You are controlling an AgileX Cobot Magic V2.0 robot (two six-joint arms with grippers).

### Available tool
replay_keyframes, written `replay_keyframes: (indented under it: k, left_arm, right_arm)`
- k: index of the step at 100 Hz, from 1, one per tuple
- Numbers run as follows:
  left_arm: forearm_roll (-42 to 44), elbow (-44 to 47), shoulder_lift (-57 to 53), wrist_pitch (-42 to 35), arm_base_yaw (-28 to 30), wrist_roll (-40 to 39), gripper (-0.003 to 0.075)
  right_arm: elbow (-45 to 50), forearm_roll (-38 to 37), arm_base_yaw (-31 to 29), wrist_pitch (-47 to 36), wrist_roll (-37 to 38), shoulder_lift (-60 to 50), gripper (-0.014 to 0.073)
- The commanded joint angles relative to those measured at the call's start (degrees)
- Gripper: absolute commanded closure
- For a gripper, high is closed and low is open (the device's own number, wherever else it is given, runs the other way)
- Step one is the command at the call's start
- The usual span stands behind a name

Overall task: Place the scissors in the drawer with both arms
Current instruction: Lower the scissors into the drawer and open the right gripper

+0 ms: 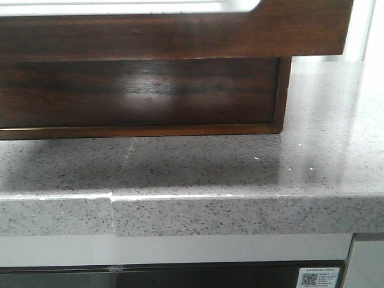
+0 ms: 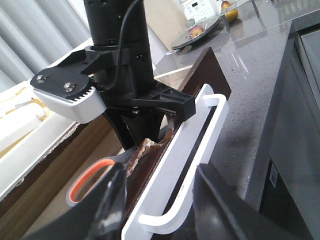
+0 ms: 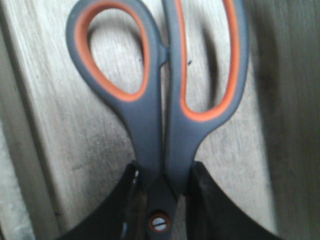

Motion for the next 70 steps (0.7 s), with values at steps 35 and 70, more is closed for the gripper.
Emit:
replay_keyframes:
  k: [35,70]
  left_arm:
    - [0.3,-2.0,0.6,-3.5,-0.5,-0.7,0.0428]
    - [-0.2,-2.0,0.6,-3.5,-0.5,-0.7,0.0428]
  right_arm:
    - [-1.8,-2.7,-0.1,-1.0,-0.4,-2.5,0.0455]
    - [-1.8,-2.7,-0.1,-1.0,-0.4,-2.5,0.0455]
